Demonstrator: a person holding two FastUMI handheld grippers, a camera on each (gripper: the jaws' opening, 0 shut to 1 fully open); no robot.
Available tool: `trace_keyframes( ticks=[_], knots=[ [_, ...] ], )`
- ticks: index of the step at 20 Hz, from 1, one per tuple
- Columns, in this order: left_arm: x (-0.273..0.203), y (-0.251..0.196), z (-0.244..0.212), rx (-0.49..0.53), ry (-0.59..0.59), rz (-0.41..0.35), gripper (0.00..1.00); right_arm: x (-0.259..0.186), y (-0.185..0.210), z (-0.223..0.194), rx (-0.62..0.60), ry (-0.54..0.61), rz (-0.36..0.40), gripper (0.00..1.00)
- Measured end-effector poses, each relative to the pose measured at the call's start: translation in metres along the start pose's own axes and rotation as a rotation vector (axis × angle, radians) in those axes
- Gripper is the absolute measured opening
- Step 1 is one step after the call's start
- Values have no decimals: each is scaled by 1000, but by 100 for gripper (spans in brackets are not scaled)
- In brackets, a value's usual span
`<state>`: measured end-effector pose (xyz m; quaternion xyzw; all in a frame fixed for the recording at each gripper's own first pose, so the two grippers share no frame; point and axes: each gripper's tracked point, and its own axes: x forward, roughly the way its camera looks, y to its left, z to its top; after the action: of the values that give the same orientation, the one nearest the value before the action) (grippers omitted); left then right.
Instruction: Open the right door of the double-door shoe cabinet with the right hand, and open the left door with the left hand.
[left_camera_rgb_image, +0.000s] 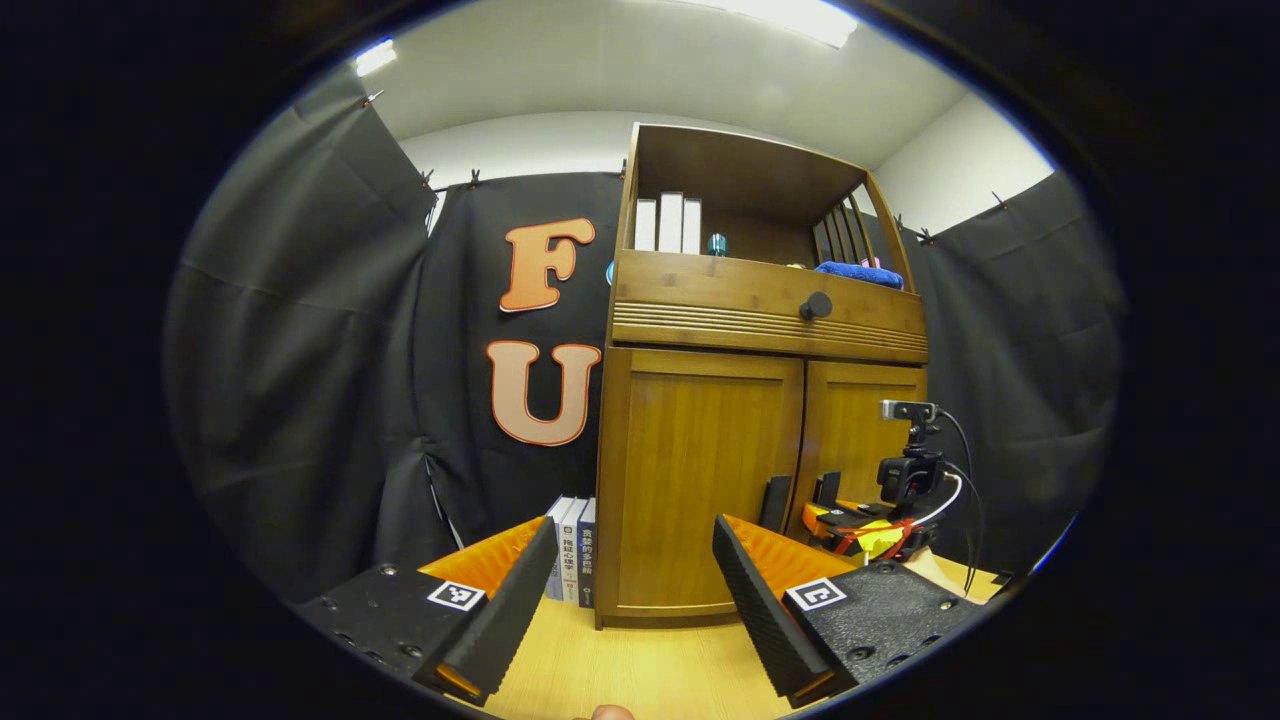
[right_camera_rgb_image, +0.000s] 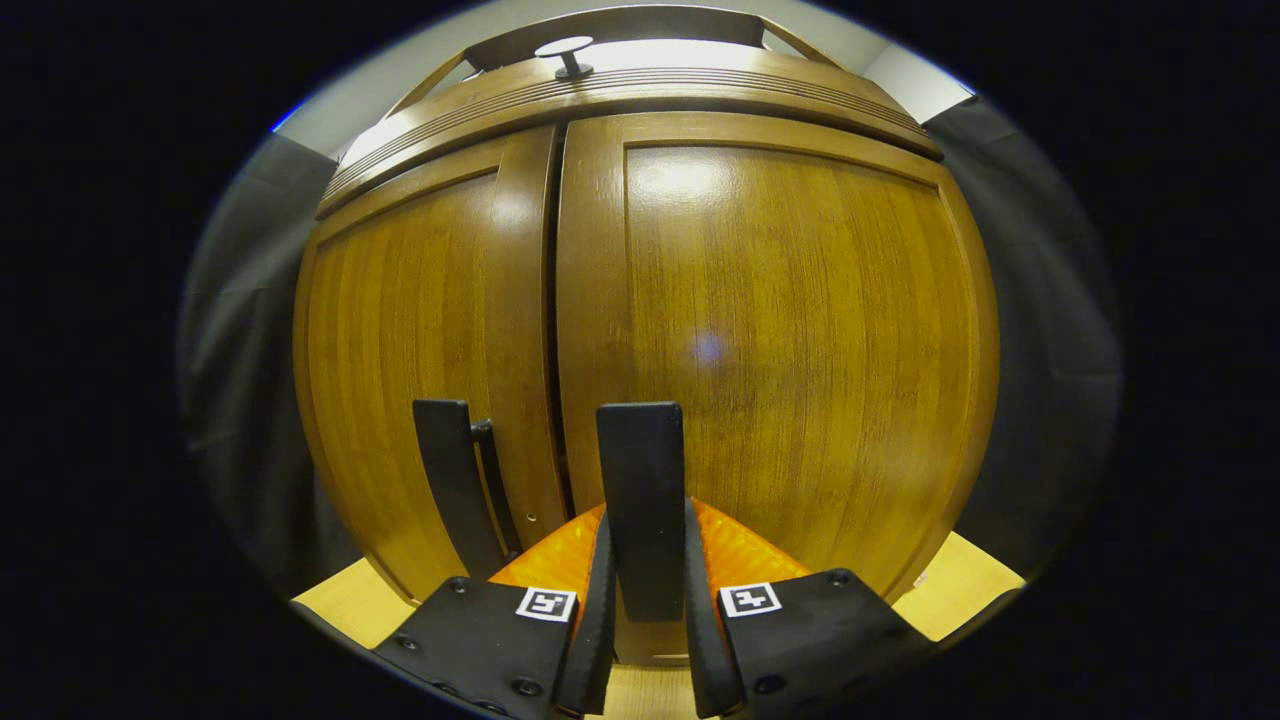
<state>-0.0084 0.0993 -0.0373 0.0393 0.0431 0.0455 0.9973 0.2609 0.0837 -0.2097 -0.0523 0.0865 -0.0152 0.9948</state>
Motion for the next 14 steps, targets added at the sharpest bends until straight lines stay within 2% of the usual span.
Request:
trace_keyframes(
  ticks=[1,4,7,8,14],
  knots=[
    [-2,0,4,0,-6,0,94,-2,1,1,-1,-1,2,34],
    [-5,-2,10,10,-23,1,94,-14,0,1,-14,-9,5,29],
    [-9,-9,12,9,-22,-6,92,-30,-4,0,-17,-9,16,39],
    [-11,-12,11,6,-18,-9,92,-35,-5,1,-21,-6,20,35],
    [-24,-23,13,0,-15,-12,92,-69,-15,-2,-37,-13,43,34]
  ],
)
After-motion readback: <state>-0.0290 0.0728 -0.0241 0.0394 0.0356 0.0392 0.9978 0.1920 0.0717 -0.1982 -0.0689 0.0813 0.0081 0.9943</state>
